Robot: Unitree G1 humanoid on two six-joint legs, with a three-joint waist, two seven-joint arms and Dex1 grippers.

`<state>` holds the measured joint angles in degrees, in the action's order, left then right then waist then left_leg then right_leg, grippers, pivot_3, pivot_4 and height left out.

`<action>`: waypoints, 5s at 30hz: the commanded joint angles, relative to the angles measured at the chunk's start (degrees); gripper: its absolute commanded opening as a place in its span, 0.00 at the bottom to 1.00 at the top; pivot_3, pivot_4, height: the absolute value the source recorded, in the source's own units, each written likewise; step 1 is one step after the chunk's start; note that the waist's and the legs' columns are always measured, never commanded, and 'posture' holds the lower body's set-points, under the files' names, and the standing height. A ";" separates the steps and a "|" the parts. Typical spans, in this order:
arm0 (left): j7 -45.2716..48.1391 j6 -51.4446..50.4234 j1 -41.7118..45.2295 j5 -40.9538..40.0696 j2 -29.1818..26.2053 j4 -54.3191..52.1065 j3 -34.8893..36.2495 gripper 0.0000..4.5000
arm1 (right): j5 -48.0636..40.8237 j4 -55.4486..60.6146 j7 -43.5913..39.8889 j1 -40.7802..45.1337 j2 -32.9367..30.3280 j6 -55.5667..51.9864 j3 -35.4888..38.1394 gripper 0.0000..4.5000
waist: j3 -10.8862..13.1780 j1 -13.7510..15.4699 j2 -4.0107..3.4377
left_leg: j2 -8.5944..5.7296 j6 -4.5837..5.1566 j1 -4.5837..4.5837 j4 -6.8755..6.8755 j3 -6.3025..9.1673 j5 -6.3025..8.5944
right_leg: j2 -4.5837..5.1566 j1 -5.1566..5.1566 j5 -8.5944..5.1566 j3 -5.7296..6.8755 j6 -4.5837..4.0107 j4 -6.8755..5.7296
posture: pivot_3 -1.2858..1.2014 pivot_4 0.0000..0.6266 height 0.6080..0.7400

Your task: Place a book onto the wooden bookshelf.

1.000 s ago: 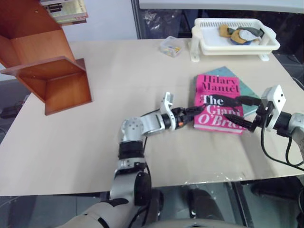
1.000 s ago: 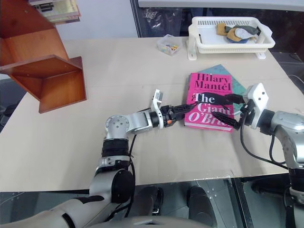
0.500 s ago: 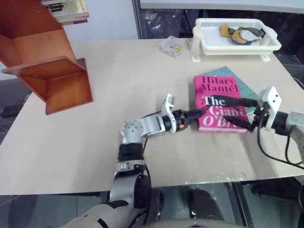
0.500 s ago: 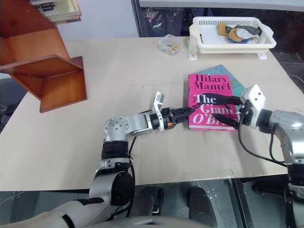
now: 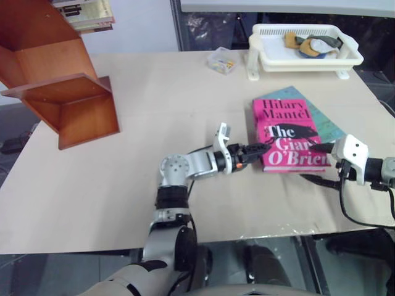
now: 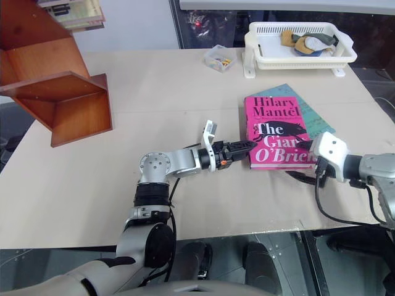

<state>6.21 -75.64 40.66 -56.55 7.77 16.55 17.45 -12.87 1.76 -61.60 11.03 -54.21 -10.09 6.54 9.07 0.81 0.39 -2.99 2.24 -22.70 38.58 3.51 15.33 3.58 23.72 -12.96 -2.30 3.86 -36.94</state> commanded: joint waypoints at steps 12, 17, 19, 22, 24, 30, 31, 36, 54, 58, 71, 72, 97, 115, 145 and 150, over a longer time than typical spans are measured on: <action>2.72 2.08 1.10 -0.76 1.53 -1.22 -1.14 0.70 | 1.53 -3.32 -0.81 1.23 -1.55 2.24 1.33 1.00 | 0.00 -0.01 0.00 | 0.00 0.00 0.00 0.00 0.01 0.00 | 0.00 0.00 0.00 0.00 0.00 0.00 | 0.52 0.24 1.00; 5.58 9.35 4.07 4.82 -2.07 4.35 -2.11 0.70 | -0.18 -0.49 -1.84 -1.20 -3.00 0.03 2.96 1.00 | 0.00 0.10 0.00 | -0.01 0.00 0.00 0.01 0.01 0.00 | 0.00 -0.03 0.00 0.02 0.00 0.01 | 0.52 0.24 1.00; 6.91 12.91 6.19 7.06 -2.57 9.11 -1.97 0.70 | -0.41 0.15 -1.68 -1.45 -3.26 -0.41 3.16 1.00 | 0.00 0.06 0.00 | -0.02 0.00 0.01 0.04 0.01 0.00 | -0.01 -0.04 0.00 0.04 0.00 0.01 | 0.52 0.24 1.00; 9.57 17.04 9.72 9.62 -2.88 16.44 -1.97 0.70 | -0.24 0.49 -1.32 -1.52 -3.42 -0.47 3.11 1.00 | 0.00 0.02 0.01 | -0.03 0.00 0.01 0.04 0.01 0.00 | -0.01 -0.06 0.00 0.04 0.00 0.01 | 0.52 0.24 1.00; 11.24 19.52 12.10 11.55 -2.93 21.47 -2.19 0.70 | -0.11 0.70 -0.87 -1.61 -3.18 -0.28 3.17 1.00 | 0.01 0.01 0.01 | -0.04 0.00 0.01 0.04 0.01 0.00 | -0.01 -0.05 0.00 0.04 0.00 0.03 | 0.52 0.24 1.00; 15.22 26.76 18.76 14.44 -2.69 34.93 0.33 0.70 | -0.22 1.70 -0.25 -3.33 -3.19 -0.26 3.93 1.00 | 0.01 0.08 0.02 | -0.04 0.00 -0.01 0.04 0.04 0.00 | -0.01 -0.05 0.00 0.09 0.01 0.04 | 0.52 0.24 1.00; 16.16 28.00 20.05 14.52 -2.64 37.01 0.99 0.70 | -0.31 1.90 -0.22 -3.54 -3.25 -0.36 4.15 1.00 | 0.01 0.07 0.02 | -0.05 0.00 -0.01 0.04 0.04 0.00 | 0.00 -0.05 0.00 0.09 0.01 0.03 | 0.52 0.24 1.00; 18.11 34.66 25.64 16.37 -2.76 47.04 3.94 0.70 | -0.45 2.26 -0.45 -4.24 -3.40 -0.33 4.80 1.00 | 0.02 0.01 0.03 | -0.05 0.01 -0.02 0.04 0.04 0.00 | 0.00 -0.04 0.00 0.09 0.02 0.04 | 0.52 0.24 1.00; 23.14 39.54 31.89 20.38 -3.30 56.17 9.16 0.70 | -2.25 2.28 -4.33 -5.70 -3.87 4.27 5.47 1.00 | 0.03 -0.07 0.04 | -0.06 0.01 -0.02 0.04 0.04 0.00 | -0.02 -0.03 0.00 0.09 0.04 0.02 | 0.52 0.24 1.00; 23.69 39.53 32.46 21.09 -2.59 56.68 9.53 0.70 | -1.25 1.22 -4.09 -5.55 -4.13 5.64 5.36 1.00 | 0.03 -0.07 0.04 | -0.06 0.01 -0.02 0.04 0.04 0.00 | -0.02 -0.03 0.00 0.09 0.04 0.02 | 0.52 0.24 1.00; 23.75 40.37 32.30 25.40 -0.24 58.14 8.60 0.70 | -0.91 0.81 -3.54 -5.17 -3.50 7.51 5.20 1.00 | 0.03 -0.03 0.04 | -0.06 0.01 -0.02 0.04 0.04 0.00 | -0.02 -0.03 0.00 0.09 0.04 0.01 | 0.52 0.24 1.00; 24.20 40.06 32.18 25.76 -0.25 58.13 8.55 0.64 | -0.82 0.72 -3.35 -5.12 -3.48 7.64 5.25 1.00 | 0.03 -0.05 0.05 | -0.06 0.01 -0.02 0.04 0.03 0.00 | -0.02 -0.03 0.00 0.09 0.04 0.01 | 0.52 0.24 1.00; 35.71 13.99 17.41 25.36 -2.44 32.54 -0.44 0.04 | 4.40 -7.81 0.57 -0.47 -2.47 14.22 3.73 1.00 | 0.01 -0.28 0.02 | -0.02 0.01 0.01 0.05 0.03 0.00 | -0.04 -0.02 0.00 0.04 0.04 -0.06 | 0.52 0.24 1.00; 26.47 29.26 21.88 21.78 -3.65 46.84 10.73 0.53 | 4.87 -8.76 0.47 0.06 -2.67 14.98 3.37 1.00 | 0.01 -0.17 0.01 | -0.03 0.00 0.03 0.13 0.01 0.00 | -0.02 -0.02 0.01 0.03 0.04 -0.14 | 0.52 0.24 1.00; 32.32 29.60 24.72 19.38 -3.71 48.65 13.47 0.13 | 2.68 -7.56 0.79 0.04 -1.52 13.42 4.18 1.00 | 0.01 -0.14 0.01 | -0.05 0.01 0.02 0.14 0.00 0.00 | -0.02 -0.02 0.01 0.02 0.04 -0.15 | 0.52 0.24 1.00; 32.91 31.65 25.17 16.58 -5.17 42.49 14.89 0.13 | -3.81 -5.06 0.68 -0.62 0.67 9.51 7.33 1.00 | 0.02 -0.35 0.03 | -0.02 0.01 0.02 0.14 0.01 0.00 | -0.02 -0.01 0.01 0.01 0.04 -0.16 | 0.52 0.24 1.00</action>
<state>37.71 -45.43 63.32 -37.50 3.11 63.21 31.32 -13.48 -5.43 -60.93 10.34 -53.78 0.71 10.65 9.09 0.46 0.42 -2.99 2.24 -22.69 38.72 3.51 15.33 3.55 23.71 -12.95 -2.29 3.90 -37.10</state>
